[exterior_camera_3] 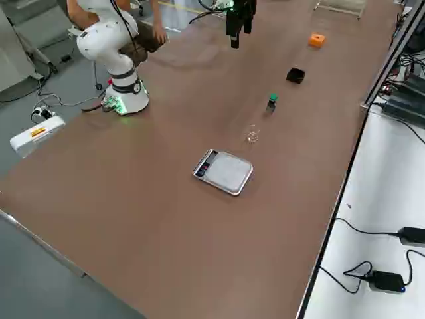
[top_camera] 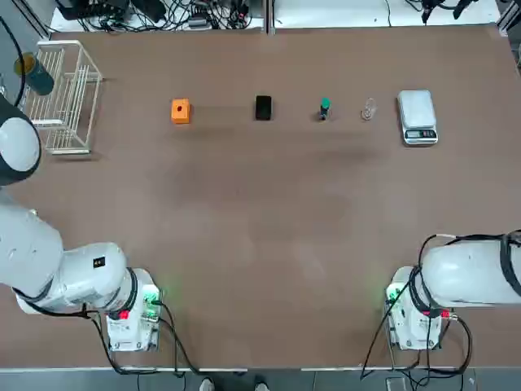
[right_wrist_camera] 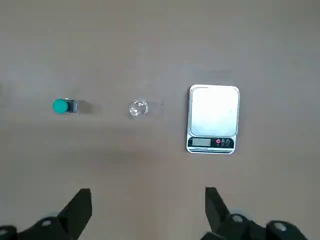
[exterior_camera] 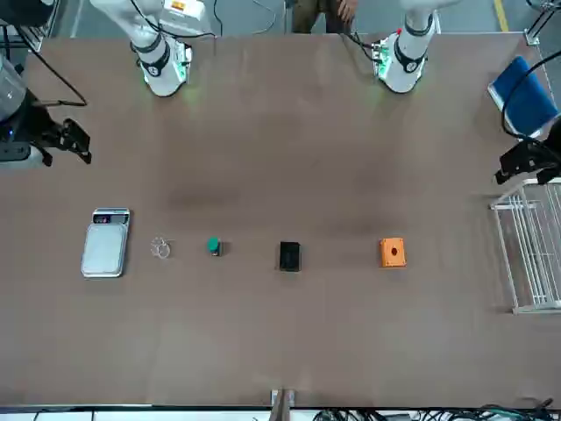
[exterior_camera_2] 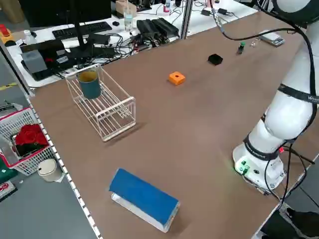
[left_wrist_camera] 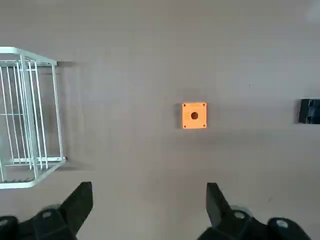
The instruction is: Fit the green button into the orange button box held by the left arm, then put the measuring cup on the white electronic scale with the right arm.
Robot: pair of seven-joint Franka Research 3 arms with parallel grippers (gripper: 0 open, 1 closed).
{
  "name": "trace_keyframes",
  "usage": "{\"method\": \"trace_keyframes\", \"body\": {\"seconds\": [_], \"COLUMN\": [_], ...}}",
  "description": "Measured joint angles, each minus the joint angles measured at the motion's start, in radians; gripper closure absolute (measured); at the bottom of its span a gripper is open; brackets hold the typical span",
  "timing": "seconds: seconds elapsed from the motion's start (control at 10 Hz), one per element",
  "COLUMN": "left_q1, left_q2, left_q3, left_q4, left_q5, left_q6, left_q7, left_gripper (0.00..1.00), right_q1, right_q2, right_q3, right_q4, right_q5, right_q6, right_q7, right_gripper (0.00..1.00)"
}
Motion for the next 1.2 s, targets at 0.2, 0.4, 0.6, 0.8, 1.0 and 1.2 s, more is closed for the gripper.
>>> {"method": "trace_keyframes", "body": {"seconds": [0.2, 0.4, 0.6, 0.8, 1.0, 1.2], "left_q1": [-0.004, -0.004, -0.004, -0.002, 0.001, -0.001], "left_q2": [0.0, 0.0, 0.0, 0.0, 0.0, 0.0], "left_q3": [-0.003, -0.003, -0.002, -0.001, 0.0, -0.002], "left_q4": [0.0, 0.0, 0.0, 0.0, 0.0, -0.009], "left_q5": [0.0, 0.0, 0.0, 0.0, 0.0, 0.0], "left_q6": [0.0, 0.0, 0.0, 0.0, 0.0, 0.0], "left_q7": [0.0, 0.0, 0.0, 0.0, 0.0, 0.0], "left_gripper": [0.0, 0.0, 0.0, 0.0, 0.0, 0.0], "right_q1": [0.0, 0.0, 0.012, 0.061, 0.128, 0.213], "right_q2": [0.0, 0.002, 0.005, 0.033, 0.103, 0.193], "right_q3": [0.0, 0.0, 0.001, 0.004, 0.006, 0.008], "right_q4": [-0.003, -0.004, -0.006, -0.01, -0.013, -0.015], "right_q5": [0.0, 0.001, 0.012, 0.018, 0.029, 0.031], "right_q6": [-0.012, -0.012, -0.011, 0.023, 0.114, 0.222], "right_q7": [0.0, 0.0, 0.033, 0.076, 0.167, 0.292], "right_gripper": [0.0, 0.0, 0.0, 0.0, 0.0, 0.0]}}
